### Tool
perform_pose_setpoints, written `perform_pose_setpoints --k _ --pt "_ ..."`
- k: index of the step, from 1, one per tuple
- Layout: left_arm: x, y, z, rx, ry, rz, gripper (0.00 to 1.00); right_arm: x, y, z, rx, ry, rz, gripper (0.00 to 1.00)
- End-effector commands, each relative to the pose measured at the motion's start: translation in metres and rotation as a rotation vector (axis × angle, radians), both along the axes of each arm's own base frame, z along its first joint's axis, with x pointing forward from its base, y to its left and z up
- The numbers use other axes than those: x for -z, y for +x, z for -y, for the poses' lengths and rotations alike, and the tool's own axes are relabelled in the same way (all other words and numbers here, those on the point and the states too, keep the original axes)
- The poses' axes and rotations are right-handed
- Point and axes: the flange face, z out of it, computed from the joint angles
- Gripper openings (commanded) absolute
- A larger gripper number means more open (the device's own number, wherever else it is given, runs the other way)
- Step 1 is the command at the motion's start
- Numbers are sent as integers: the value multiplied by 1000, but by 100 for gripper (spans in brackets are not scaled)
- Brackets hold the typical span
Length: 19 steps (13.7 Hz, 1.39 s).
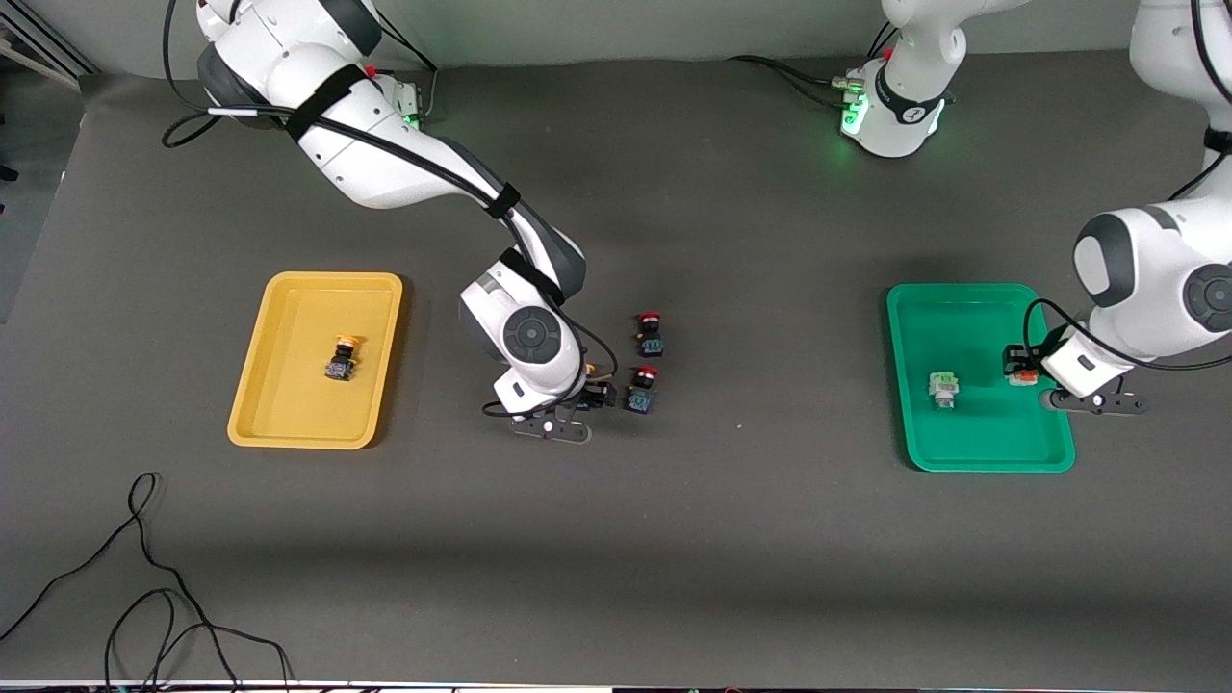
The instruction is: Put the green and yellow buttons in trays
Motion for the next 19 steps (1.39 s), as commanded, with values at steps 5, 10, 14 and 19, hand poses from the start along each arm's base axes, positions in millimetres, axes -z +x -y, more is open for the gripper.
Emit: perform_pose_setpoints --k 5,10,14,19 --pt "13 8 5 43 9 17 99 -7 9 0 22 -18 49 0" --pt "-90 45 -6 33 13 -88 100 -71 28 37 -47 -55 5 0" --pt "-204 55 -5 16 11 -104 100 -159 38 132 -120 -12 -97 0" --pt "-310 21 35 12 -16 -54 100 -197 12 285 -305 -13 -120 0"
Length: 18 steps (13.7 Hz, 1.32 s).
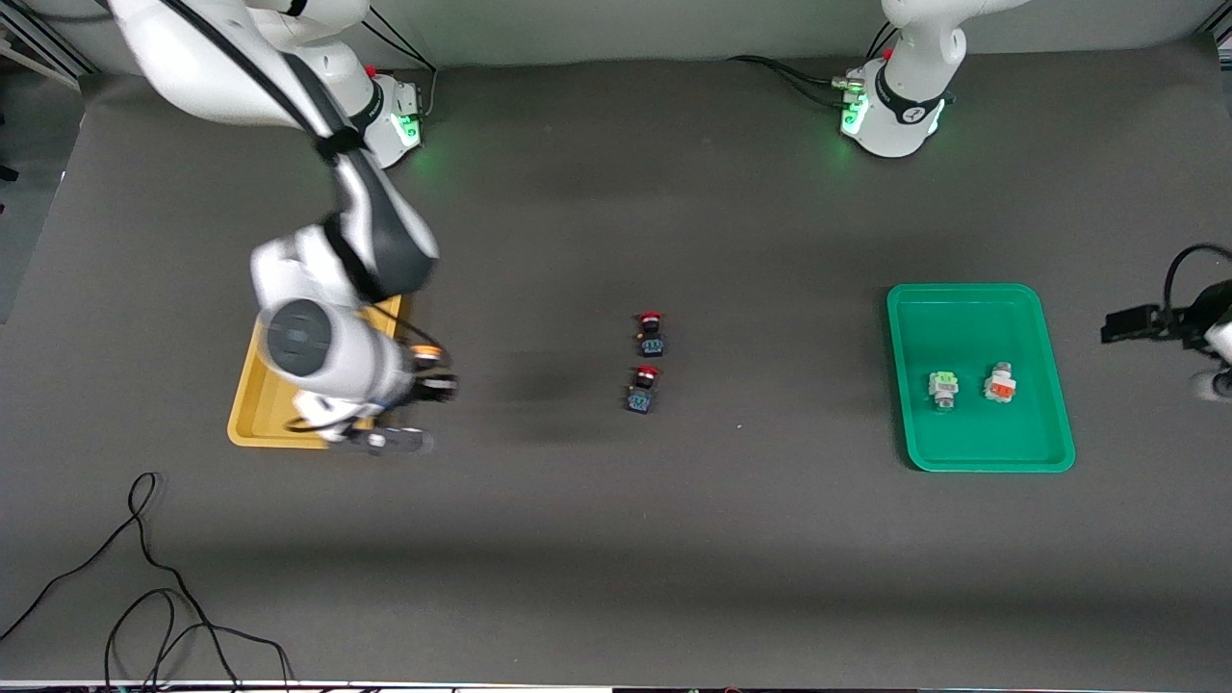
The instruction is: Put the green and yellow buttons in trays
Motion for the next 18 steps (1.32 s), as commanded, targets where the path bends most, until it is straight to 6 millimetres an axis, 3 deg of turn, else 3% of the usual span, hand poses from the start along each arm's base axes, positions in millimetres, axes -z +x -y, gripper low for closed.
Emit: perform_pose_setpoints --k 1,4,6,8,15,17,18 --pt "-46 -23 41 3 -9 32 100 -4 -30 81 -106 24 -28 0" --pt "-66 -34 91 -7 5 52 100 24 -39 164 -161 25 -23 0" --pt "-74 -39 117 -31 13 61 100 57 -50 199 -185 16 18 0" --pt "-81 -46 127 -18 12 55 100 96 -68 228 -206 -2 70 0" --pt "-88 -53 133 -9 8 47 100 177 -78 245 -199 -49 104 0" --pt "-91 -55 132 -8 6 50 100 186 -80 246 -151 -32 102 0" --pt "-91 -55 132 -7 6 51 100 184 -81 246 -137 -25 97 37"
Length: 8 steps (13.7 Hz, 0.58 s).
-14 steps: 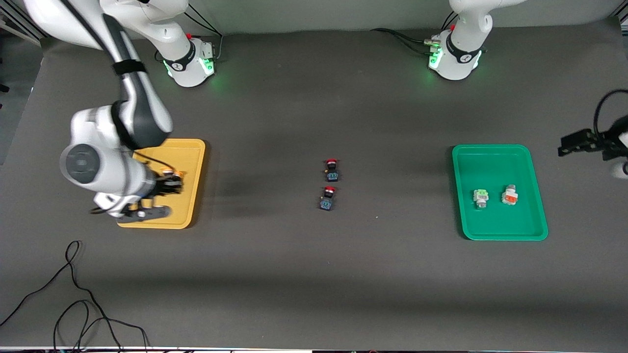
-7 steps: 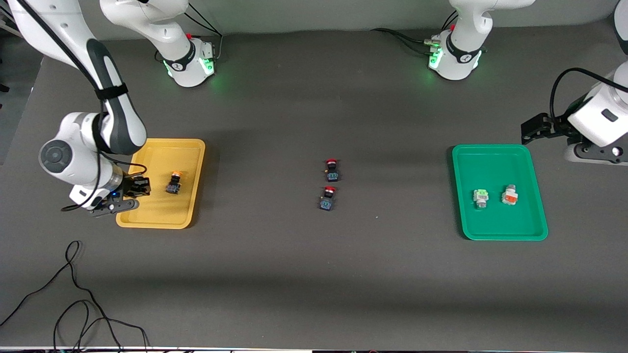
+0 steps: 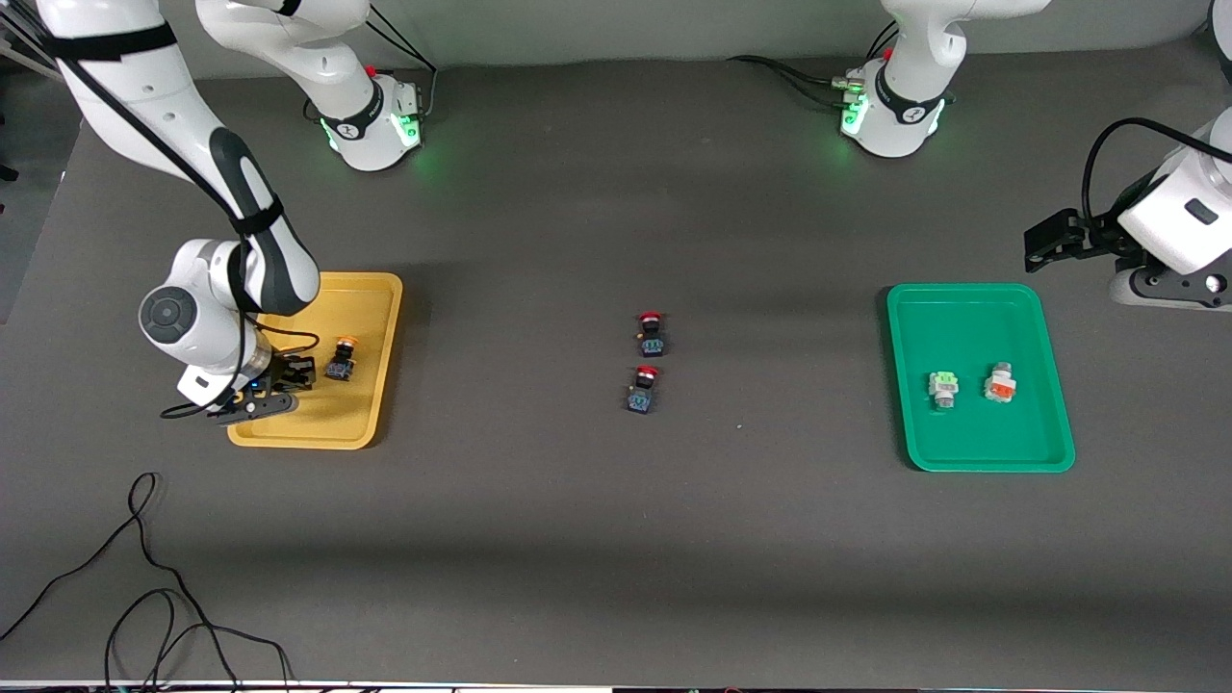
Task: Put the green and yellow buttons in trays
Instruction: 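Lower the blue button into the yellow tray and open the right gripper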
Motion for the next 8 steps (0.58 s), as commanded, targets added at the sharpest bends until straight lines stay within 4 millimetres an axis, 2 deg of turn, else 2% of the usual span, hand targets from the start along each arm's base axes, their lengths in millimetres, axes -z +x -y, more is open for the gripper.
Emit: perform_pose_setpoints --k 1,2,4,8 --pt "-7 -10 1 -4 -9 1 100 -5 0 2 27 28 -3 93" --pt "-7 -10 0 -4 -9 1 100 -18 1 -1 29 40 -18 100" --pt "-10 -10 -1 -6 -10 7 100 -64 15 -6 41 73 -50 100" --pt "-10 -10 -2 -7 -10 6 100 -195 57 -18 94 117 -164 100"
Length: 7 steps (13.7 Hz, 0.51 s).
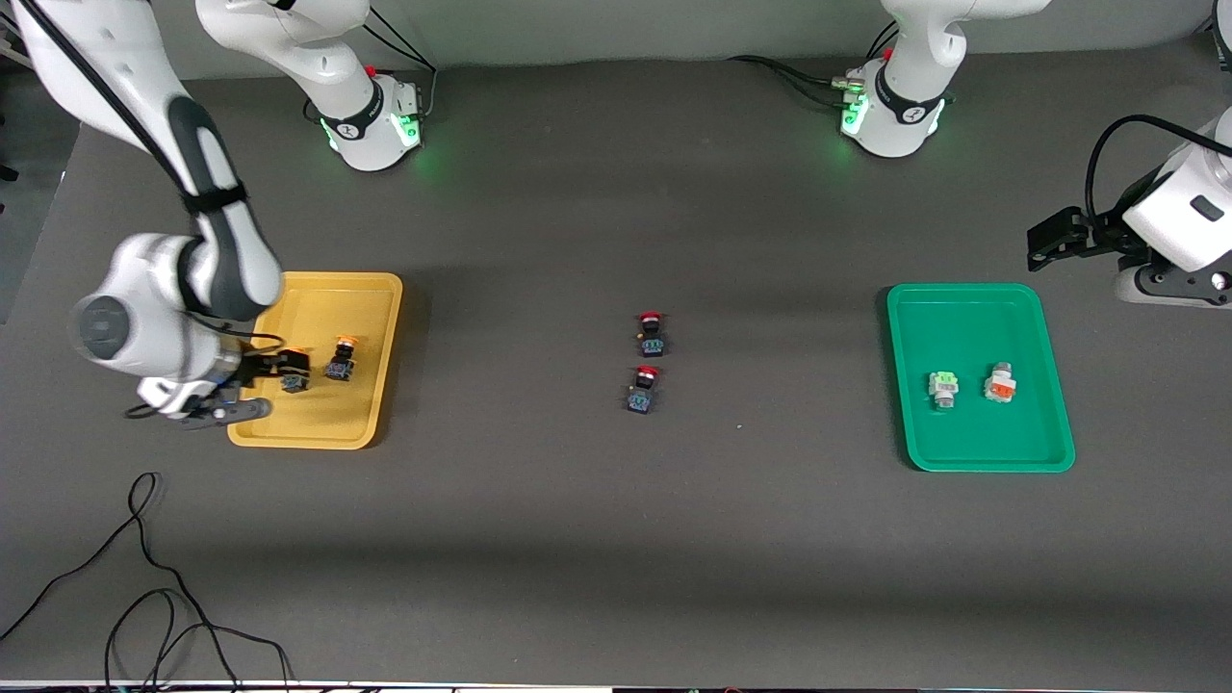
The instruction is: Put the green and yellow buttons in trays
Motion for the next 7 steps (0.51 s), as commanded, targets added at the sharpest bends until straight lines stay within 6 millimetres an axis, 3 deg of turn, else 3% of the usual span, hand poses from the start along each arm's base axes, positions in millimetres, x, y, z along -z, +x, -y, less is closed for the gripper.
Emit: perform_pose_setpoints --k 1,5,7 --pt "-8 -9 0 -4 -9 4 100 -90 25 -9 50 30 -35 100" --pt "-9 -10 0 -4 -9 4 100 -205 36 -21 149 20 10 100" --pt "-9 -10 0 -4 -9 3 100 -244 33 -16 158 17 -3 100"
